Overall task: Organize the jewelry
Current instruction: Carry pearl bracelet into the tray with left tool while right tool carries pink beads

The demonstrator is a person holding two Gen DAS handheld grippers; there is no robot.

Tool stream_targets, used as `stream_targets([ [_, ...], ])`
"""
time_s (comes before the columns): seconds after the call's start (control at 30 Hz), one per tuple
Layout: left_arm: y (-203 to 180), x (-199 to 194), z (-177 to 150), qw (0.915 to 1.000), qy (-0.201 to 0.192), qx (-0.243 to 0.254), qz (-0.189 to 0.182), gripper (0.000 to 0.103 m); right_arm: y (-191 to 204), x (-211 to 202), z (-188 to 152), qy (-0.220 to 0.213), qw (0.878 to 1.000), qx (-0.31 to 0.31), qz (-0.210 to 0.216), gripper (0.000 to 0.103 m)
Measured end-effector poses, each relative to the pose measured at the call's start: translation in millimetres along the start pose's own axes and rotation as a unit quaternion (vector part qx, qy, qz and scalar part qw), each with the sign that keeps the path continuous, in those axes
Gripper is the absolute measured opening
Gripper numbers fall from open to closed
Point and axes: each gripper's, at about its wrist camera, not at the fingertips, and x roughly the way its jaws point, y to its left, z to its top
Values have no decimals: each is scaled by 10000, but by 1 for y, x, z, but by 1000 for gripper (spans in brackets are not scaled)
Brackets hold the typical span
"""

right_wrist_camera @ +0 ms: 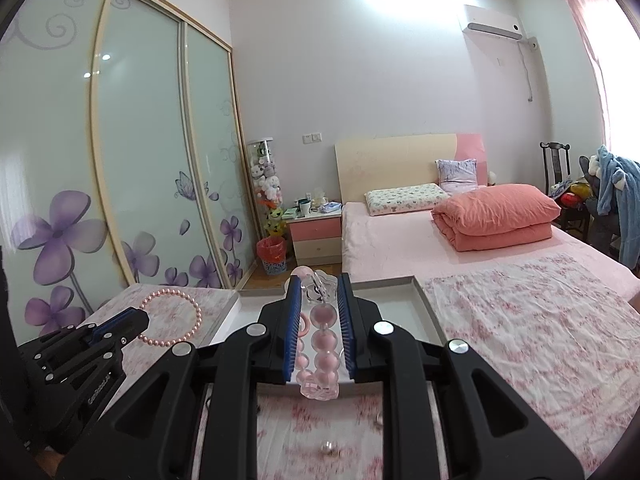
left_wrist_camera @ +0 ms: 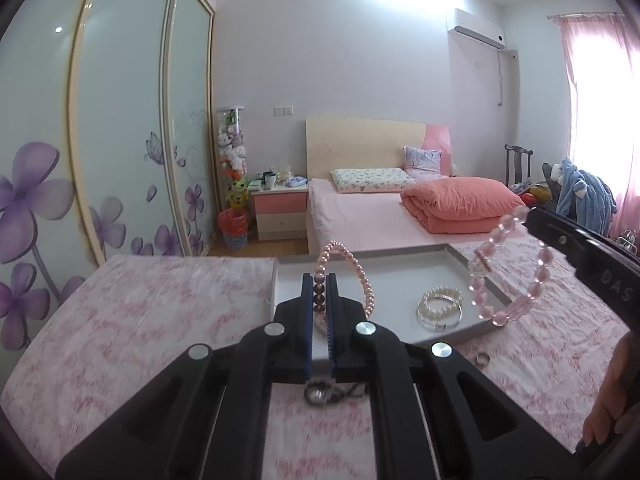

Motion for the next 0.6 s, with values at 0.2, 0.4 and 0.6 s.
stream_targets([
  [0.2,-6,37,6,10000,62,58,18,7,1,40,2,169,9998,-15,-103,19],
  [0.4,-7,83,4,9993,360,42,7,7,-5,85,0,568,9983,142,-76,19],
  [0.6,-4,118,0,9979,640,-46,-121,7,-18,120,-10,1076,9930,476,-17,19],
])
